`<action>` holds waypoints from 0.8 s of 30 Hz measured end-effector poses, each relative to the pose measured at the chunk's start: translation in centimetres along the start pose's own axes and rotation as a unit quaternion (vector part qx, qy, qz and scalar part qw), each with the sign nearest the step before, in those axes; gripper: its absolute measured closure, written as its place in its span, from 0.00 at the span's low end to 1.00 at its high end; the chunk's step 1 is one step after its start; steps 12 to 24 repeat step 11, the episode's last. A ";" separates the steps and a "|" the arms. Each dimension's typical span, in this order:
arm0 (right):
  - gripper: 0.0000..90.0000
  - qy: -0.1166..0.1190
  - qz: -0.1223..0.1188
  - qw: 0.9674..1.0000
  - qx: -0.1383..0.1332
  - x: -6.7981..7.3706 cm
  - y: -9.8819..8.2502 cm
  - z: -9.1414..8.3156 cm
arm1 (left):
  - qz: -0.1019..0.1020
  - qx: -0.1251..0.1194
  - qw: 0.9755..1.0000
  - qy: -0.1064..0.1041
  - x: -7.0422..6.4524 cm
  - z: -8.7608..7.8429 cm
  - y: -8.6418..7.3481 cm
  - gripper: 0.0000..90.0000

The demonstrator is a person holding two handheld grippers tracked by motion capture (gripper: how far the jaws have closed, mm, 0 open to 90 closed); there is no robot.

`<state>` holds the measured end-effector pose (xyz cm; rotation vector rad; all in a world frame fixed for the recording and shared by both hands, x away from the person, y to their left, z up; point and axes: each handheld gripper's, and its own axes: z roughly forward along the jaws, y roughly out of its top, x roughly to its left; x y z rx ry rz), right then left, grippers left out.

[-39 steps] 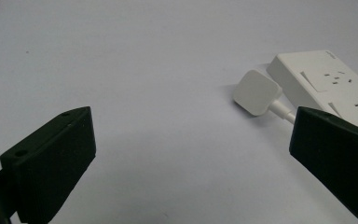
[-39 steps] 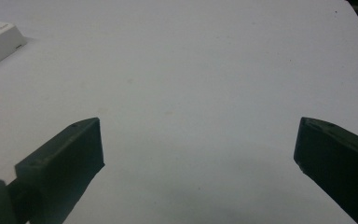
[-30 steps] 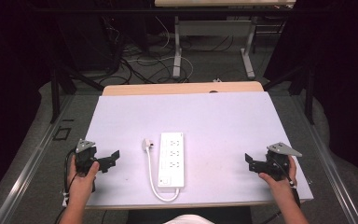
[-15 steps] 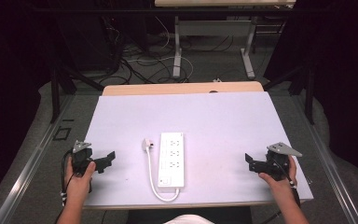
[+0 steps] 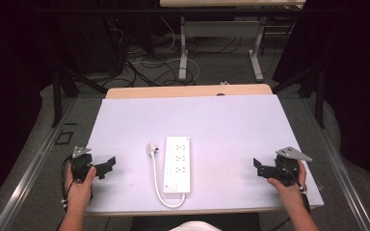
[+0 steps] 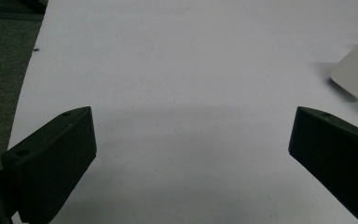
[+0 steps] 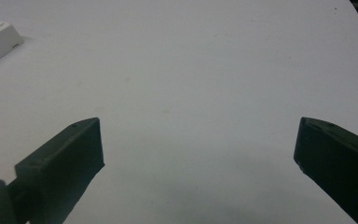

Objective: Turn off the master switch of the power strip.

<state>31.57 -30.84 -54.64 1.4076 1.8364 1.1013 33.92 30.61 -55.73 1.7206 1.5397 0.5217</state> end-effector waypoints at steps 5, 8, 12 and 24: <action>0.01 0.000 0.003 1.000 -0.002 0.0 0.0 0.0 | 0.001 -0.001 1.000 0.007 -0.1 0.1 0.0 0.02; 0.01 0.002 -0.001 1.000 0.006 -0.1 0.0 0.0 | -0.001 -0.004 1.000 0.006 0.0 0.0 0.0 0.02; 0.01 0.004 0.000 1.000 0.004 0.0 0.0 0.1 | -0.001 -0.004 1.000 0.008 0.0 0.0 0.0 0.02; 0.01 0.004 0.000 1.000 0.004 0.0 0.0 0.1 | -0.001 -0.004 1.000 0.008 0.0 0.0 0.0 0.02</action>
